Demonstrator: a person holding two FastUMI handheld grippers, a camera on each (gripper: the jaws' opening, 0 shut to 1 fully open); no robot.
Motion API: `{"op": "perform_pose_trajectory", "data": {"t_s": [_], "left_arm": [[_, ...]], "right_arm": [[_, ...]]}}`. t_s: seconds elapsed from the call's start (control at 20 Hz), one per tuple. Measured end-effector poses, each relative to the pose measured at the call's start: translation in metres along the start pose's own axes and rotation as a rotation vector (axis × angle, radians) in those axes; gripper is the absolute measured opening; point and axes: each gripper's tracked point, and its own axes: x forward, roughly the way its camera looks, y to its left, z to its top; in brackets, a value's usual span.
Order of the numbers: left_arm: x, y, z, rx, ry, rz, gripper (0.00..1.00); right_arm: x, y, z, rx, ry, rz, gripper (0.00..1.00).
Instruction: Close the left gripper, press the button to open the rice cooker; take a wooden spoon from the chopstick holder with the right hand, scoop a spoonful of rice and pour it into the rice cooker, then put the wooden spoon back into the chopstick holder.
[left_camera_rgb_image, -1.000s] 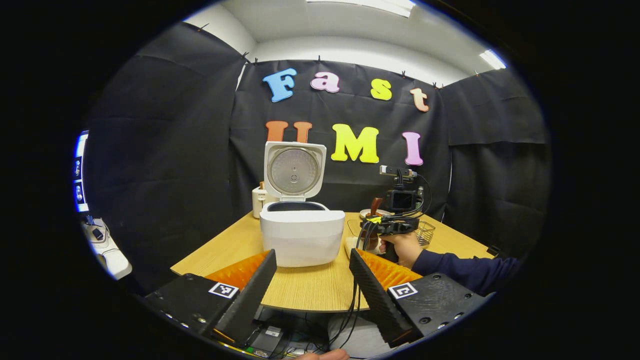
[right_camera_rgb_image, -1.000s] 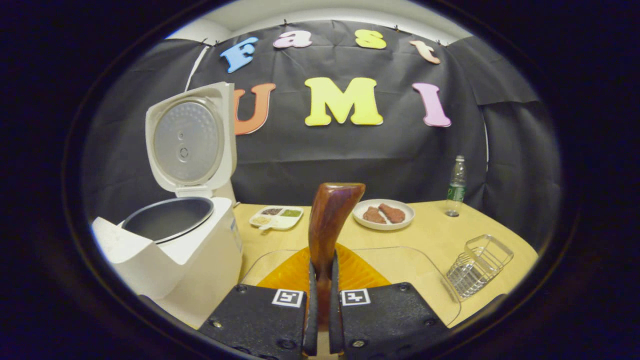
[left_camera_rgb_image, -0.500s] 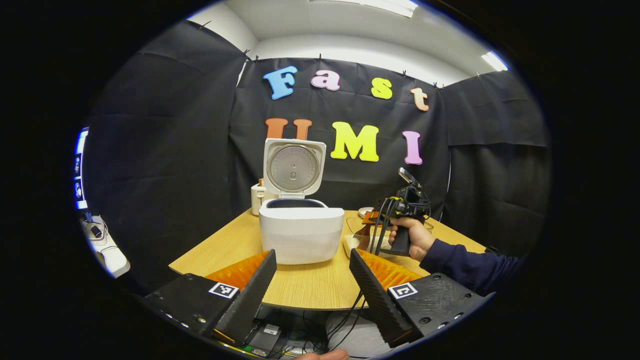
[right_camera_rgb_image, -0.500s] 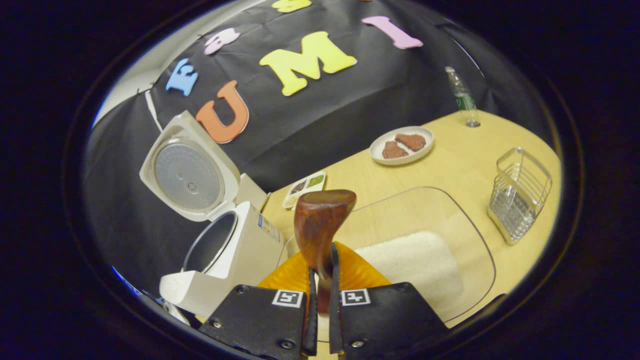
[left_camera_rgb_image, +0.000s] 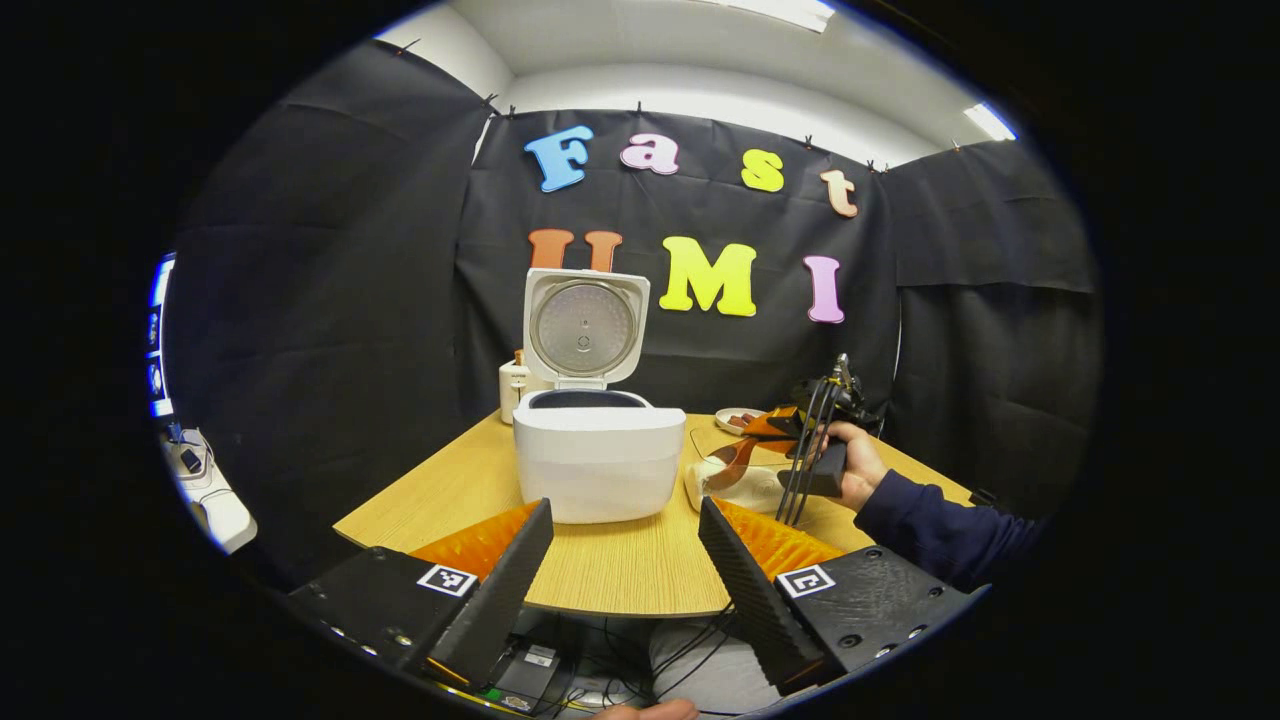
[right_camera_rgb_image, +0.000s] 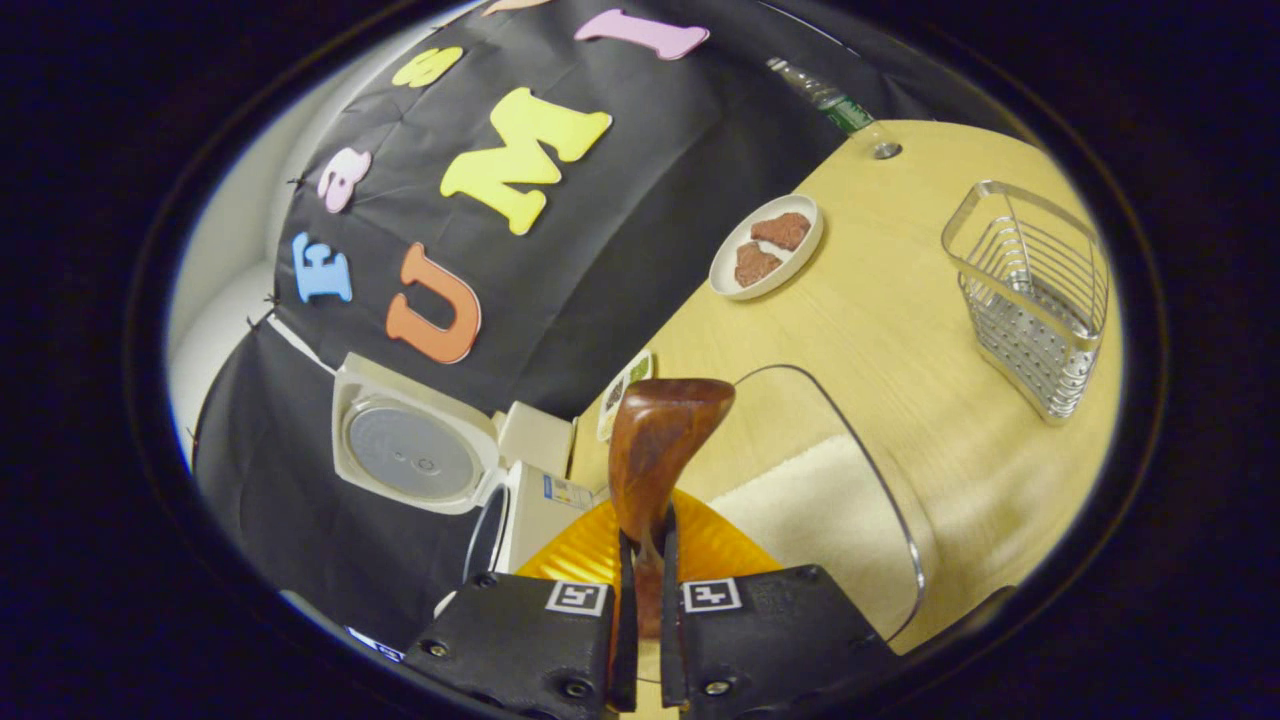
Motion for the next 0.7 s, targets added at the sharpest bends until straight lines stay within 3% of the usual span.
{"op": "perform_pose_trajectory", "data": {"t_s": [0.15,0.35,0.7], "left_arm": [[0.000,-0.001,-0.001,0.004,0.005,-0.001,0.94],[0.002,-0.001,-0.004,0.009,0.014,-0.001,0.94],[0.001,0.005,-0.003,-0.007,0.018,0.015,0.94]], "right_arm": [[-0.009,-0.003,0.017,0.027,-0.052,0.027,0.14],[-0.025,0.001,0.036,0.151,-0.087,0.125,0.14],[-0.056,0.025,0.071,0.547,-0.113,0.399,0.13]]}}
